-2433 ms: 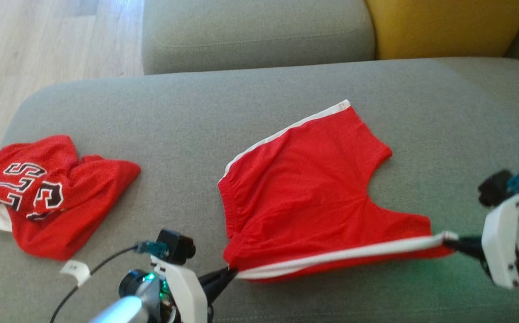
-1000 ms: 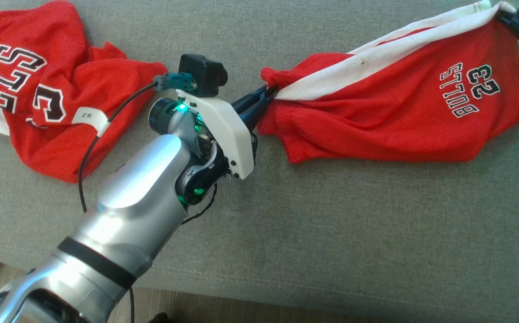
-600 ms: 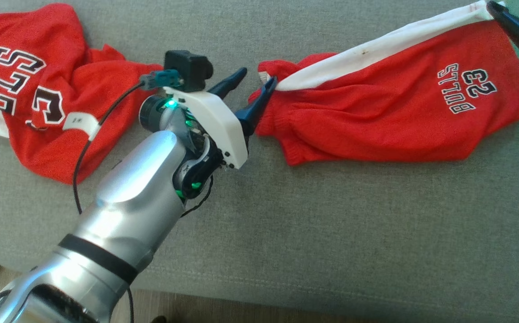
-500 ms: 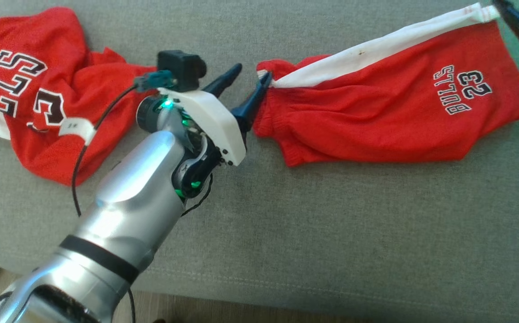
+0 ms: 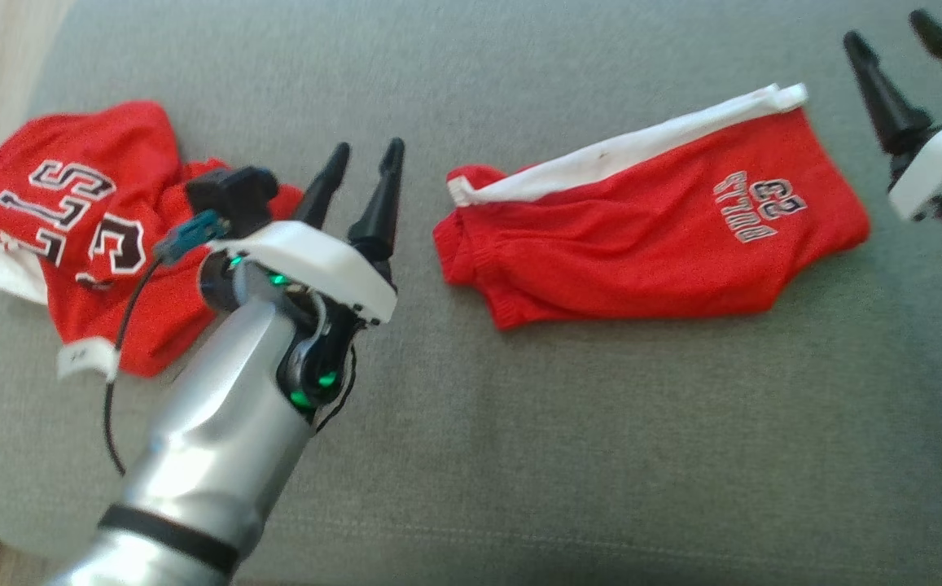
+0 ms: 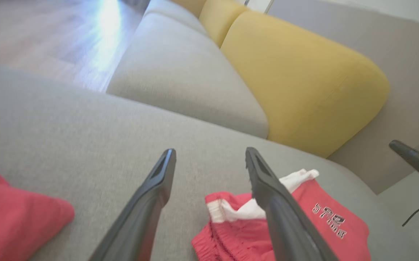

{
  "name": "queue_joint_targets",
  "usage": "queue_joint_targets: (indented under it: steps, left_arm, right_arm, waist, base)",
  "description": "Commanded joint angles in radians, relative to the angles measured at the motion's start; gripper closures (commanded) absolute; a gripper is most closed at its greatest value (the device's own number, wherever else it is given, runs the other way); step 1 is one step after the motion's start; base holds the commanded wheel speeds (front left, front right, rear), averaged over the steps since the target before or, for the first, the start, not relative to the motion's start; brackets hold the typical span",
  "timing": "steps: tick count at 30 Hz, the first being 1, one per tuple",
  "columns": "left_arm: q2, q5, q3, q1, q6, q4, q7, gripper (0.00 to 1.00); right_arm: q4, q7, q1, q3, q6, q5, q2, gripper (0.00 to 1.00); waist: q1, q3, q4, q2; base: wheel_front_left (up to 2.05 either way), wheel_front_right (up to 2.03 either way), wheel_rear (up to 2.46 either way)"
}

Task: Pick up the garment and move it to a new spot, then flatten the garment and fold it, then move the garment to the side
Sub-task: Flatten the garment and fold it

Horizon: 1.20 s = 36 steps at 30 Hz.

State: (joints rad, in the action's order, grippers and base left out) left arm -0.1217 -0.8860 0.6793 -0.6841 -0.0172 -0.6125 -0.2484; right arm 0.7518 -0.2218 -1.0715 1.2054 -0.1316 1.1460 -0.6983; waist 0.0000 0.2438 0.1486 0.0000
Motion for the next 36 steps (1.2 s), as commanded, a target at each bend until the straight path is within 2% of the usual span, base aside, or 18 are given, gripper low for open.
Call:
queue_joint_targets:
  steps: [1, 2, 3, 6, 10, 16, 17, 22, 29, 36]
  left_arm:
    - [-0.025, 0.036, -0.075, -0.003, -0.016, 0.071, -0.012, 0.00]
    - [-0.026, 0.069, -0.097, 0.024, -0.025, 0.104, -0.013, 0.00]
    - [-0.020, 0.121, -0.143, 0.087, -0.035, 0.166, -0.013, 0.00]
    - [-0.003, 0.188, -0.206, 0.184, -0.032, 0.242, -0.013, 0.00]
    - [0.021, 0.267, -0.276, 0.299, -0.011, 0.303, -0.013, 0.00]
    - [0.059, 0.354, -0.380, 0.445, 0.027, 0.383, -0.013, 0.00]
    - [0.059, 0.354, -0.380, 0.445, 0.027, 0.383, -0.013, 0.00]
    - [0.070, 0.439, -0.454, 0.542, 0.067, 0.457, -0.013, 0.00]
    - [0.071, 0.406, -0.449, 0.621, 0.068, 0.468, -0.013, 0.00]
    - [0.071, 0.391, -0.442, 0.629, 0.066, 0.473, -0.013, 0.00]
  right_arm:
    - [0.002, -0.026, 0.032, -0.026, 0.001, -0.027, 0.005, 0.00]
    - [0.008, -0.034, 0.048, -0.045, 0.001, -0.043, 0.018, 0.00]
    - [0.010, -0.039, 0.078, -0.116, 0.001, -0.079, 0.046, 0.00]
    - [-0.024, -0.039, 0.157, -0.264, 0.001, -0.170, 0.084, 0.00]
    - [-0.090, -0.040, 0.307, -0.483, 0.001, -0.328, 0.132, 0.00]
    - [-0.234, -0.040, 0.564, -0.787, 0.001, -0.594, 0.237, 0.00]
    - [-0.234, -0.040, 0.564, -0.787, 0.001, -0.594, 0.237, 0.00]
    - [-0.371, -0.040, 0.758, -0.997, 0.001, -0.762, 0.358, 0.00]
    - [-0.456, -0.040, 0.923, -1.095, 0.001, -0.903, 0.471, 0.00]
    - [-0.469, -0.030, 0.950, -1.115, 0.001, -0.939, 0.508, 0.00]
  waist:
    - [0.0000, -0.046, -0.024, 0.0000]
    - [0.0000, -0.056, -0.030, 0.0000]
    - [0.0000, -0.075, -0.043, 0.0000]
    - [0.0000, -0.104, -0.059, 0.0000]
    - [0.0000, -0.139, -0.073, 0.0000]
    - [0.0000, -0.179, -0.085, 0.0000]
    - [0.0000, -0.179, -0.085, 0.0000]
    - [0.0000, -0.192, -0.089, 0.0000]
    - [0.0000, -0.208, -0.102, 0.0000]
    - [0.0000, -0.211, -0.105, 0.0000]
  base:
    - [0.00, 0.00, 0.00]
    - [0.00, 0.00, 0.00]
    - [0.00, 0.00, 0.00]
    - [0.00, 0.00, 0.00]
    - [0.00, 0.00, 0.00]
    - [0.00, 0.00, 0.00]
    - [0.00, 0.00, 0.00]
    - [0.00, 0.00, 0.00]
    - [0.00, 0.00, 0.00]
    - [0.00, 0.00, 0.00]
